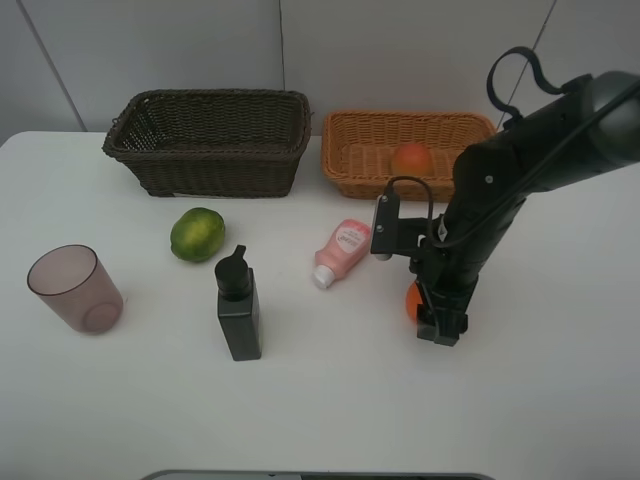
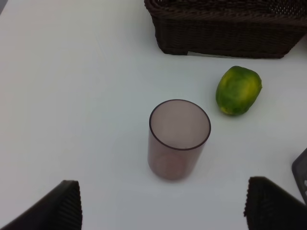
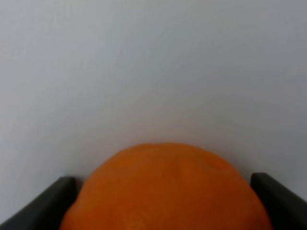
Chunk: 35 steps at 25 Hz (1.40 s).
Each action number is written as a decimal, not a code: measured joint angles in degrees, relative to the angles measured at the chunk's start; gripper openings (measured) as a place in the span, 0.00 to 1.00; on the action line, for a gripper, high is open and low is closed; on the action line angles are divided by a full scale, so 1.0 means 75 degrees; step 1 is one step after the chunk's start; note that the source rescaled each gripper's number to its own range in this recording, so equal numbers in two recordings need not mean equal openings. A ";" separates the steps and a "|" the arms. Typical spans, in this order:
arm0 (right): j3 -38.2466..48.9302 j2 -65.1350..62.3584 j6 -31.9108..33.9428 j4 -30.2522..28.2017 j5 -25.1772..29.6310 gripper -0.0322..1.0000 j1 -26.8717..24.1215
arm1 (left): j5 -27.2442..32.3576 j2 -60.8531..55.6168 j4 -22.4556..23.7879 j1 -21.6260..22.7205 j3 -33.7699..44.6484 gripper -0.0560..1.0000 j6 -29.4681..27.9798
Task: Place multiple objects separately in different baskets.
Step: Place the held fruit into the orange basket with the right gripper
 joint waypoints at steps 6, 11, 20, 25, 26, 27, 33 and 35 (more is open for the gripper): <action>-0.0338 -0.0026 0.0136 0.0255 0.0398 0.48 0.0000 | 0.0000 0.0000 0.0000 0.0000 0.0000 0.84 0.0000; -0.1659 -0.0143 0.1434 0.0650 0.1502 0.48 -0.0026 | 0.0000 0.0000 0.0000 0.0000 0.0000 0.84 0.0000; -0.4165 -0.0108 0.6448 -0.0229 0.2359 0.48 -0.0851 | 0.0000 0.0000 0.0000 0.0000 0.0000 0.84 0.0000; -0.5008 0.0229 0.7286 -0.0590 0.2211 0.48 -0.1429 | 0.0000 0.0000 0.0000 0.0000 0.0000 0.84 0.0000; -0.5116 0.0321 0.7319 -0.0640 0.2087 0.48 -0.1552 | 0.0000 0.0000 0.0000 0.0000 0.0000 0.84 0.0000; -0.5185 0.0393 0.7335 -0.0661 0.1949 0.48 -0.1654 | 0.0000 0.0000 0.0000 0.0000 0.0000 0.84 0.0000; -0.5233 0.0946 0.7514 -0.0675 0.0686 0.48 -0.2289 | -0.0007 0.0000 0.0000 0.0000 0.0000 0.84 0.0000; -0.5233 0.1236 0.7523 -0.0675 0.0298 0.48 -0.2476 | -0.0007 0.0000 0.0000 0.0000 0.0000 0.84 0.0000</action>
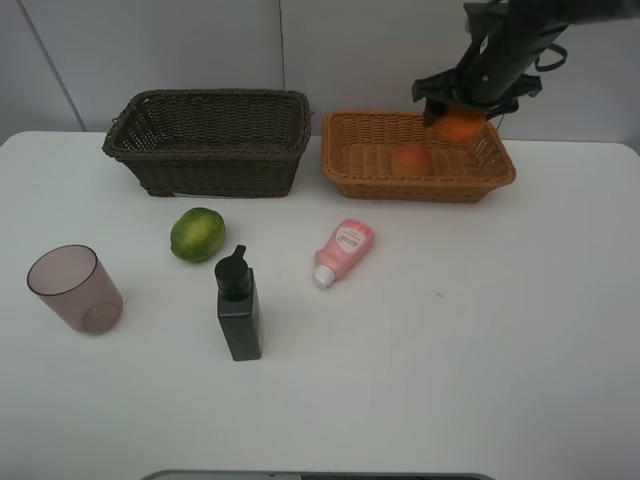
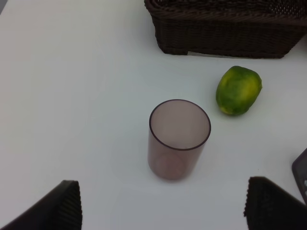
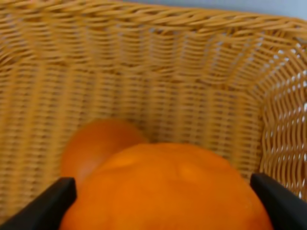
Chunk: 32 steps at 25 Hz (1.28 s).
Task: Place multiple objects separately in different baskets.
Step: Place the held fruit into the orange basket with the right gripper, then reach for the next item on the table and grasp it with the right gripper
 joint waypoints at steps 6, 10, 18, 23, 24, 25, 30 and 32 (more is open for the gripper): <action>0.0000 0.0451 0.0014 -0.0019 -0.0240 0.48 -0.0108 | 0.0000 0.0000 0.0000 0.0000 0.0000 0.84 0.0000; 0.0000 0.0606 0.0014 -0.0019 -0.0398 0.48 -0.0108 | 0.0000 0.0000 0.0000 0.0000 0.0000 0.84 0.0000; 0.0000 0.0642 0.0007 -0.0019 -0.0405 0.53 -0.0108 | 0.0000 0.0000 0.0000 0.0000 0.0000 0.84 0.0000; -0.0024 0.0630 -0.0009 -0.0030 -0.0330 0.75 -0.0108 | 0.0000 0.0000 0.0000 0.0000 0.0000 0.84 0.0000; -0.0024 0.0594 -0.0009 -0.0030 -0.0304 0.83 -0.0108 | 0.0000 0.0000 0.0000 0.0000 0.0000 0.84 0.0000; -0.0024 0.0544 -0.0009 -0.0030 -0.0268 0.87 -0.0108 | 0.0000 0.0000 0.0000 0.0000 0.0000 0.84 0.0000; -0.0024 0.0070 -0.0009 -0.0047 -0.0037 0.94 -0.0045 | 0.0000 0.0000 0.0000 0.0000 0.0000 0.84 0.0000; -0.0024 -0.0221 -0.0009 -0.0092 0.0242 0.95 0.0118 | 0.0000 0.0000 0.0000 0.0000 0.0000 0.84 0.0000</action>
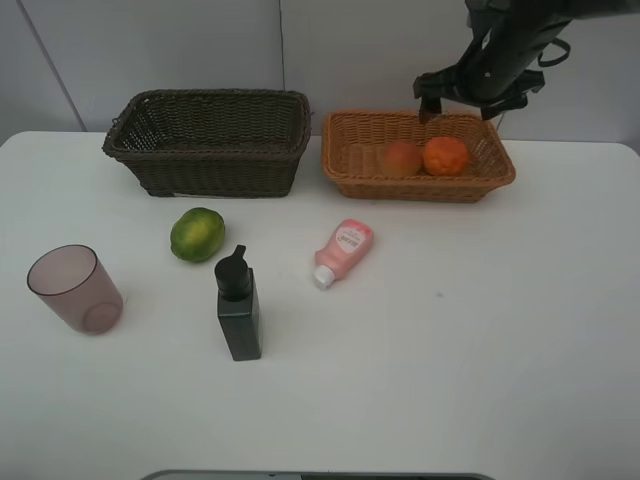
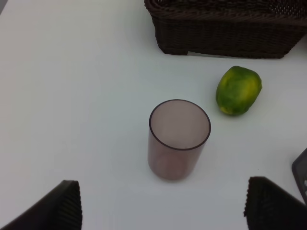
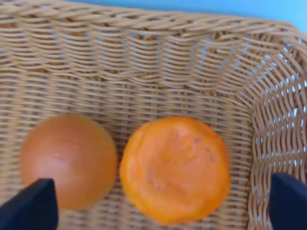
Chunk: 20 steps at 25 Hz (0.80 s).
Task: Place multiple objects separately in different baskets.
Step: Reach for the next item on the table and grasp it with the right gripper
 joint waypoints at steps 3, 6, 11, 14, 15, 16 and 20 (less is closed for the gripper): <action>-0.0002 -0.0353 0.0000 -0.0035 0.0840 0.95 0.0488 | 0.0000 0.0000 0.0000 0.0000 0.0000 0.84 0.0000; -0.0002 -0.0523 0.0000 -0.0021 0.1511 0.95 0.0896 | 0.0000 0.0000 0.0000 0.0000 0.0000 0.84 0.0000; -0.0002 -0.0740 -0.0064 -0.0005 0.2389 0.95 0.1494 | 0.0000 0.0000 0.0000 0.0000 0.0000 0.84 0.0000; 0.0171 -0.1021 -0.0199 0.0103 0.2652 0.95 0.2034 | 0.0000 0.0000 0.0000 0.0000 0.0000 0.84 0.0000; 0.0285 -0.1128 -0.0216 0.0131 0.2670 0.95 0.2174 | 0.0000 0.0000 0.0000 0.0000 0.0000 0.84 0.0000; 0.0416 -0.1262 -0.0225 0.0140 0.2685 0.95 0.2337 | 0.0000 0.0000 0.0000 0.0000 0.0000 0.84 0.0000; 0.0996 -0.1731 -0.0051 0.0154 0.2702 0.95 0.2857 | 0.0000 0.0000 0.0000 0.0000 0.0000 0.84 0.0000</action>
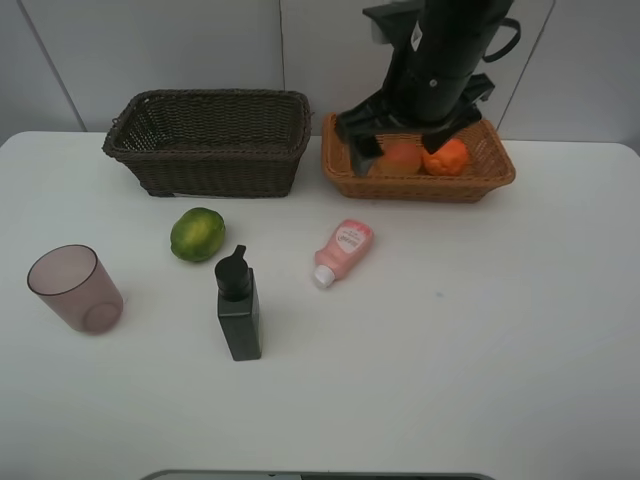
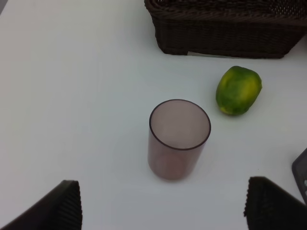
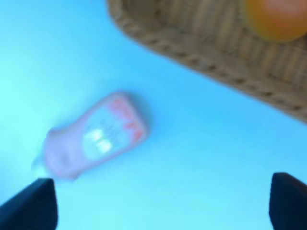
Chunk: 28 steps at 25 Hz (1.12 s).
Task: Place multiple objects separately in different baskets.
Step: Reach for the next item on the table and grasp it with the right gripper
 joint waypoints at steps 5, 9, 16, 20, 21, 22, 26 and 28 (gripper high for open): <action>0.0538 -0.0169 0.0888 0.0002 -0.0038 0.95 0.0529 | 0.0000 0.0000 0.0000 0.0000 0.0000 0.84 0.0000; 0.0599 0.0163 0.2530 0.0008 -0.0550 0.95 0.0798 | 0.0000 0.0000 0.0000 0.0000 0.0000 0.84 0.0000; 0.0346 0.1244 0.4734 -0.0266 -0.0952 0.95 0.0798 | 0.0000 0.0000 0.0000 0.0000 0.0000 0.84 0.0000; -0.0327 0.1968 0.4984 -0.0194 -0.0886 0.95 0.0798 | 0.0000 0.0000 0.0000 0.0000 0.0000 0.84 0.0000; -0.0488 0.2131 0.5036 -0.0160 -0.0858 0.95 0.0772 | 0.0000 0.0000 0.0000 0.0000 0.0000 0.84 0.0000; -0.0608 0.2271 0.5108 -0.0117 -0.0809 0.95 0.0754 | 0.0000 0.0000 0.0000 0.0000 0.0000 0.84 0.0000; -0.0706 0.2578 0.5648 -0.0044 -0.0647 0.95 0.0578 | 0.0000 0.0000 0.0000 0.0000 0.0000 0.84 0.0000; -0.0706 0.2629 0.5736 -0.0062 -0.0631 0.95 0.0546 | 0.0000 0.0000 0.0000 0.0000 0.0000 0.84 0.0000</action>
